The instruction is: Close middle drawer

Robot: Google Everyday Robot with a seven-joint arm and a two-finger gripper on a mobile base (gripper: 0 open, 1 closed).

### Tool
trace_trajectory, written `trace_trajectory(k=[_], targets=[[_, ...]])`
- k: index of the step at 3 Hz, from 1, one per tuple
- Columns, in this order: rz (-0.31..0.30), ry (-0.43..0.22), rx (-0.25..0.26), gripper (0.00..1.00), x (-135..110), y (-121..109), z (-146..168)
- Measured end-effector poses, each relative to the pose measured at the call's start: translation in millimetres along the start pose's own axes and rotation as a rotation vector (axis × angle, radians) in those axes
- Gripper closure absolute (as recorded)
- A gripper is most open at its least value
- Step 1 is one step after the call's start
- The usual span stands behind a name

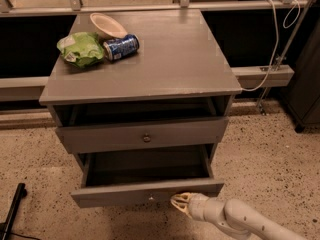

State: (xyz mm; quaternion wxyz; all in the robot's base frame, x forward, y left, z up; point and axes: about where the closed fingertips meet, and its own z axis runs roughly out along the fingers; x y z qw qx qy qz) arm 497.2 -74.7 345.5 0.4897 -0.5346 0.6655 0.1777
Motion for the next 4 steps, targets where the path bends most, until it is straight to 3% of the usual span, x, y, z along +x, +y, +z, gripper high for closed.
trace_trajectory(k=[2, 4], targets=[[-0.041, -0.05, -0.026, 1.0, -13, -44, 37], [-0.107, -0.096, -0.077, 1.0, -28, -76, 49]])
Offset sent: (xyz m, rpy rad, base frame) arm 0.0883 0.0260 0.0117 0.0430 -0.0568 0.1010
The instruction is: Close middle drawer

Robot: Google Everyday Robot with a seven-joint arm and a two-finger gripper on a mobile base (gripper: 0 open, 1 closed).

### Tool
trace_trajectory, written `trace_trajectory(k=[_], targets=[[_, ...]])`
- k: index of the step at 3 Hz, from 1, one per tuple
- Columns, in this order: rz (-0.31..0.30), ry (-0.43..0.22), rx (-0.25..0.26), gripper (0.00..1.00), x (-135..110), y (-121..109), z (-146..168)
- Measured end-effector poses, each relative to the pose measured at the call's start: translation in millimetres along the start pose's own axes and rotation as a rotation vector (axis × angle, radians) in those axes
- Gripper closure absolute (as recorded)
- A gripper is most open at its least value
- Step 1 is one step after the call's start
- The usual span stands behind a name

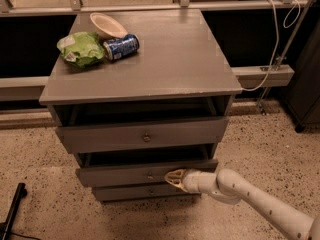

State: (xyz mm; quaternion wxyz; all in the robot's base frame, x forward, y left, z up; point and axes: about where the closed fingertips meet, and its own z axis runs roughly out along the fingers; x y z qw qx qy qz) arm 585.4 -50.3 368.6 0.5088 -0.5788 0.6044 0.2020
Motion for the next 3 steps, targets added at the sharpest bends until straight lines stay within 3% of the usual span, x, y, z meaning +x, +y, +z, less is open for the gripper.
trace_trajectory(k=[2, 3], targets=[[-0.01, -0.021, -0.048, 1.0, 7, -26, -1], [-0.044, -0.041, -0.04, 1.0, 5, -34, -9]])
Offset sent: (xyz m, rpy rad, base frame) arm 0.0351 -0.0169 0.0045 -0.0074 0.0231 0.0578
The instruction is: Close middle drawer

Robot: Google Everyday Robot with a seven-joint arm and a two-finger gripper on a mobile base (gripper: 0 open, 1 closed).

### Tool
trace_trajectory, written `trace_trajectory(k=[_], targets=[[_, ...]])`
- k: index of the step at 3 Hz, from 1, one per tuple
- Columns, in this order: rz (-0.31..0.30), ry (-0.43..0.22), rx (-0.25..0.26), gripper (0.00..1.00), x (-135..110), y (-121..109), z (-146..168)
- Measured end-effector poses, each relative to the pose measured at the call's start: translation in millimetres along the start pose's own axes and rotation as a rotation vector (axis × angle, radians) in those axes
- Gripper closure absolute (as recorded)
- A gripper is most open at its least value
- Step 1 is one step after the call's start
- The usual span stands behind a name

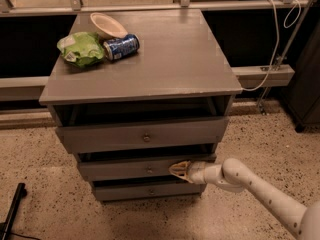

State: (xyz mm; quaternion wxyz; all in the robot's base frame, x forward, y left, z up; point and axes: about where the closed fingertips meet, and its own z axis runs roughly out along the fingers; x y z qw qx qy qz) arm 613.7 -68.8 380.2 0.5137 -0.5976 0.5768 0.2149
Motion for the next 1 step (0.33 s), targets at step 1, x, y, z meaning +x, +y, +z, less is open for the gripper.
trace_trajectory(k=[1], targets=[[-0.049, -0.004, -0.017, 1.0, -14.3, 37.6, -20.0]])
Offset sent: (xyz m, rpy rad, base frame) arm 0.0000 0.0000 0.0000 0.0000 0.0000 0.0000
